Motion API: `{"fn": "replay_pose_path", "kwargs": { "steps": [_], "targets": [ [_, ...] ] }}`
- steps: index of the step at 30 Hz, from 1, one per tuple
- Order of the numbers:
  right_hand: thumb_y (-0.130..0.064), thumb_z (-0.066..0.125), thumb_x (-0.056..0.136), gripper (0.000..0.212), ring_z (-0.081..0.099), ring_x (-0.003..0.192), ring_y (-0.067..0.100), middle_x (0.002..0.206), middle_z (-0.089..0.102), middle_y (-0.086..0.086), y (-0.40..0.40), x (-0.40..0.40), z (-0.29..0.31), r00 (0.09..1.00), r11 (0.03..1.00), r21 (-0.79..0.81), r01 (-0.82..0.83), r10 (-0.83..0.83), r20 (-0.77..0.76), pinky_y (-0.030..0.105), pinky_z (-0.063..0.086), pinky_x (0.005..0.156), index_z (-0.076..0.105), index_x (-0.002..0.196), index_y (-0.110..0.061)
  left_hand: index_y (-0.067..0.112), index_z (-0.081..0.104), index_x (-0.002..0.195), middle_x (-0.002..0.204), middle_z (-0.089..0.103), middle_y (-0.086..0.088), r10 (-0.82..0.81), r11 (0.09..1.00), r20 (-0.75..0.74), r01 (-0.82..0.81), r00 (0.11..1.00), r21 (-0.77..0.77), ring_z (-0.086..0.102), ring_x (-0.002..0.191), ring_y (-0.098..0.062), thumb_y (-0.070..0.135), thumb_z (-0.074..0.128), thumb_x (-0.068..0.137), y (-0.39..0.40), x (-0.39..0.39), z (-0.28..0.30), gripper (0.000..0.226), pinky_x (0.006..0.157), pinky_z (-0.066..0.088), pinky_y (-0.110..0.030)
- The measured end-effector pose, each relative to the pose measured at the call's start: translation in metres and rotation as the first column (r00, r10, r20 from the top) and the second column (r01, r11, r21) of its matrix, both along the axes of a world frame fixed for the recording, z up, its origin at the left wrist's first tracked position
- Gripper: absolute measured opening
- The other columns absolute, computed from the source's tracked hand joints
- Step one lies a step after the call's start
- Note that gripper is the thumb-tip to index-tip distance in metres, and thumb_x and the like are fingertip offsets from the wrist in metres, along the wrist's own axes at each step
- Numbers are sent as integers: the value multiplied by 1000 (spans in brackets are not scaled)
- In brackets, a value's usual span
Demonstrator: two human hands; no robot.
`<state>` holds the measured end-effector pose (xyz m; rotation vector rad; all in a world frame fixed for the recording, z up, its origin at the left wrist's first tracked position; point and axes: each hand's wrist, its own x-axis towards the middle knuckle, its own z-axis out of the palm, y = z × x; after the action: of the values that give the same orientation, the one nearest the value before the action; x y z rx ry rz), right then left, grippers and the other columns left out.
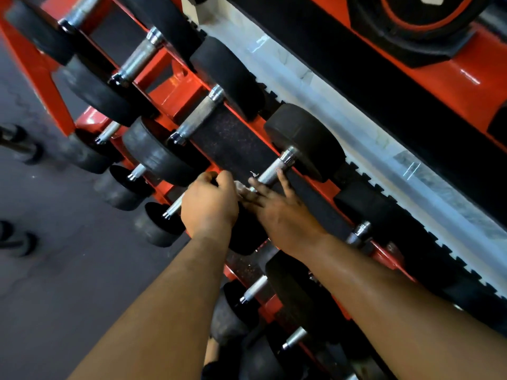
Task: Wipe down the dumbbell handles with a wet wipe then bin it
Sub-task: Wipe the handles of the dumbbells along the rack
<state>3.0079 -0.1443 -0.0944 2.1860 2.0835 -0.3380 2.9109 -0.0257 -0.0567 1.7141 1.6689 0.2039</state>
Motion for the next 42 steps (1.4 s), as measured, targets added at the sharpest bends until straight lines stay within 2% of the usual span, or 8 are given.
{"fn": "replay_pose_path", "kwargs": {
  "steps": [5, 9, 12, 14, 21, 27, 31, 42],
  "targets": [
    [-6, 46, 92, 55, 36, 145, 18, 145, 54, -6, -30, -9, 35, 948, 971, -85, 223, -236, -212, 47, 27, 118, 54, 139, -33, 26, 70, 110, 113, 68, -11, -84, 993, -15, 83, 996, -89, 60, 110, -36, 51, 38, 92, 1, -2, 4, 44, 91, 49, -43],
    [-12, 45, 97, 52, 61, 113, 12, 132, 64, -5, -48, -26, 87, 586, 735, -12, 678, -550, -596, 28, 48, 100, 51, 136, -46, 16, 48, 148, 151, 46, -16, -138, 985, 55, 143, 989, -100, 39, 142, -35, 55, 45, 100, -9, -18, 30, 61, 117, 31, -48],
    [2, 51, 93, 51, 57, 123, 14, 138, 61, 2, -65, -53, 118, 552, 691, 53, 721, -526, -647, 20, 38, 106, 60, 138, -22, 19, 64, 118, 127, 62, -10, -135, 984, 140, 150, 981, -101, 55, 125, -30, 56, 53, 99, -53, -45, 65, 43, 105, 43, -45],
    [4, 50, 90, 55, 51, 134, 19, 144, 56, 7, -82, -73, 142, 582, 729, 40, 684, -511, -633, 16, 29, 112, 55, 141, -15, 18, 69, 99, 106, 72, -13, 5, 909, 333, 134, 943, -394, 67, 103, -26, 52, 54, 102, -86, -63, 112, 37, 89, 51, -37],
    [-27, 56, 85, 58, 37, 144, 10, 152, 46, 4, -132, -128, 236, 577, 878, 76, 473, -244, -779, 18, 24, 118, 56, 140, -8, 10, 72, 93, 88, 75, -13, 352, 743, 531, 115, 771, -659, 70, 67, -17, 6, 61, 100, -136, -116, 219, 13, 61, 57, -29],
    [-16, 72, 91, 14, 69, 98, 23, 103, 71, -3, -144, -165, 302, 62, 601, -158, 784, -329, -942, 39, 60, 84, 67, 103, -20, 6, 66, 111, 108, 75, -22, 366, 789, 604, 108, 708, -605, 73, 81, -27, -2, 63, 97, -138, -165, 269, 16, 67, 60, -39],
    [-26, 67, 95, 15, 72, 95, 31, 105, 72, 11, -115, -187, 332, -280, 441, -445, 779, -389, -877, 57, 60, 76, 64, 109, -20, 6, 64, 123, 104, 76, -18, 262, 834, 686, 198, 679, -514, 76, 84, -27, 1, 63, 99, -141, -191, 292, 25, 64, 60, -33],
    [-34, 74, 88, 21, 75, 87, 26, 89, 77, 6, -54, -249, 379, -243, 351, -373, 859, -361, -900, 44, 60, 83, 73, 96, -15, 7, 76, 99, 93, 78, -12, 70, 825, 722, 367, 689, -430, 72, 75, -16, 11, 76, 92, -71, -265, 330, 8, 65, 56, -27]
  ]
}}
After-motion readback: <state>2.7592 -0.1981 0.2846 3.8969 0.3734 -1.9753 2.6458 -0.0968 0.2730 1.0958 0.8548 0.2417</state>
